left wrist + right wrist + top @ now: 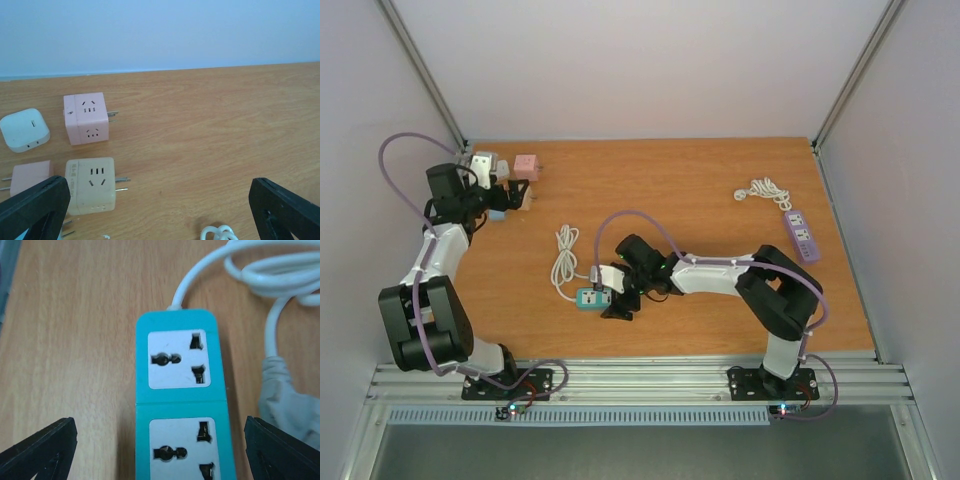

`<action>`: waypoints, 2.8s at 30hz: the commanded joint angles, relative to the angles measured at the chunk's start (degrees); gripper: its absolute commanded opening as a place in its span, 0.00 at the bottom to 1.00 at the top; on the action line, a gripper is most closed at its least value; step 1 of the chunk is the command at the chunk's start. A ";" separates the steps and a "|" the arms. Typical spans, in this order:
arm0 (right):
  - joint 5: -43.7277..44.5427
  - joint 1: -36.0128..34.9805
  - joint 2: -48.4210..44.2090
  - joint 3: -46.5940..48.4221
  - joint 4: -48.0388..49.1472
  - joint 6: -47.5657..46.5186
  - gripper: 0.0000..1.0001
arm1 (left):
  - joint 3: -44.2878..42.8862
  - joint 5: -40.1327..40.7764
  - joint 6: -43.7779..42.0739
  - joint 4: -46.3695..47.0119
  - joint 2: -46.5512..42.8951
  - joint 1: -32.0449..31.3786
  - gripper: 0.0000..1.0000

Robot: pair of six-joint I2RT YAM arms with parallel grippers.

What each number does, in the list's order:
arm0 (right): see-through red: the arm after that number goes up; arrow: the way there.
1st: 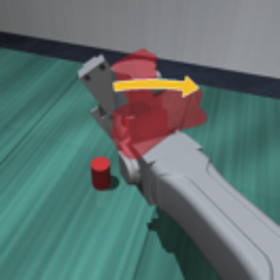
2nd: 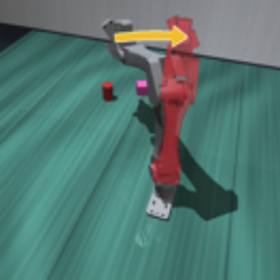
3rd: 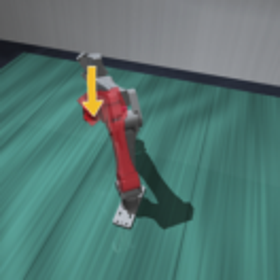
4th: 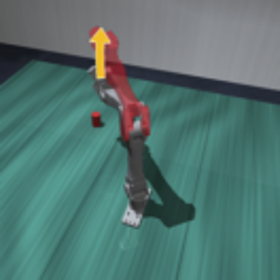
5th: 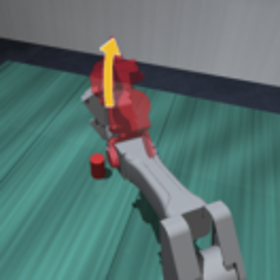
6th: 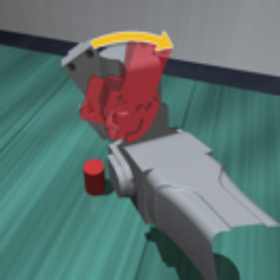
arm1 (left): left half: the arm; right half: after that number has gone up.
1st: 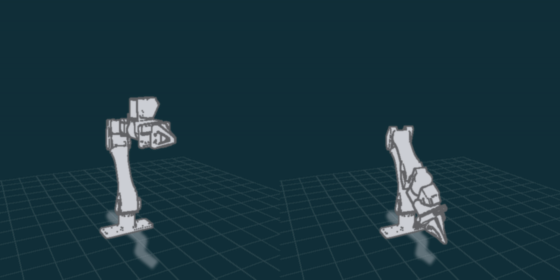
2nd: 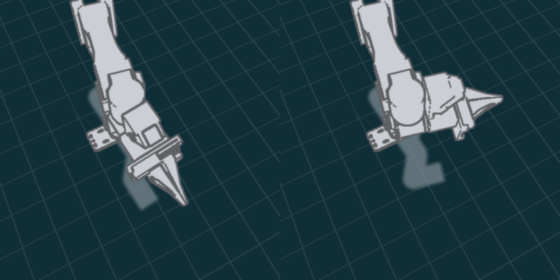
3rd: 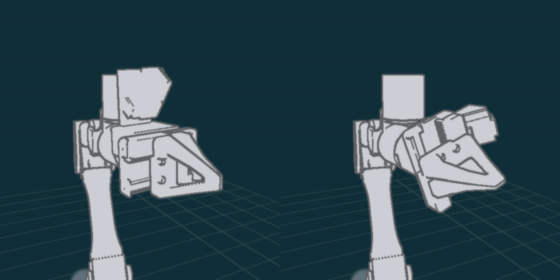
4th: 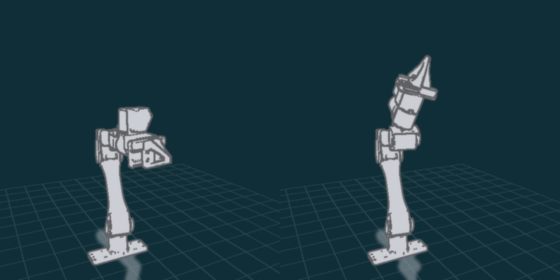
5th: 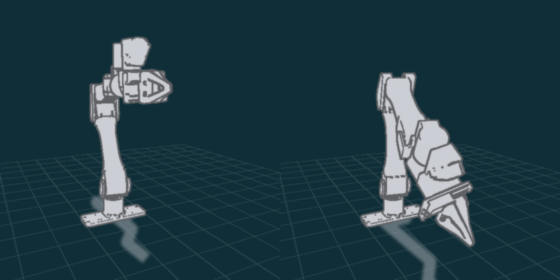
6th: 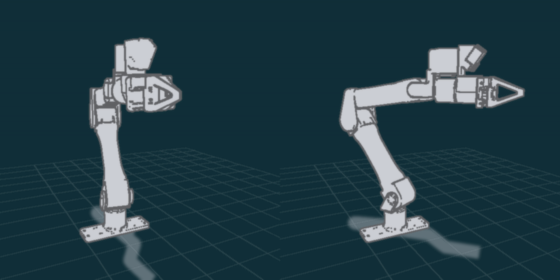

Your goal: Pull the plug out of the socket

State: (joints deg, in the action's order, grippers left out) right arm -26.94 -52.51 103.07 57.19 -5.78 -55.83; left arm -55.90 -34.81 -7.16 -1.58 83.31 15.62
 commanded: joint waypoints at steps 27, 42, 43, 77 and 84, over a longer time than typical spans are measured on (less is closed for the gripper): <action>10.06 11.21 0.87 -1.37 -3.64 5.05 0.38 | 2.15 -1.18 -3.48 -0.20 -1.85 -0.24 1.00; 9.87 29.24 -5.09 -8.67 -6.72 3.24 0.35 | 2.29 -1.66 -2.59 0.71 -1.88 -0.24 1.00; 9.70 30.35 -5.52 -8.88 -7.04 3.07 0.35 | 2.29 -1.66 -2.66 0.65 -1.99 -0.29 1.00; 3.59 68.87 -11.83 -13.60 -15.45 -5.71 0.42 | 0.70 -1.27 -5.18 -2.83 -1.00 -1.47 1.00; 1.26 69.15 -15.29 -10.93 -18.69 -4.64 0.74 | -1.56 3.80 -10.71 -9.80 -1.96 -4.34 1.00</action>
State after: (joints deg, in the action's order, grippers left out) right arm -24.47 16.10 90.37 44.49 -21.08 -60.88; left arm -54.81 -34.24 -13.28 -7.60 82.85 12.84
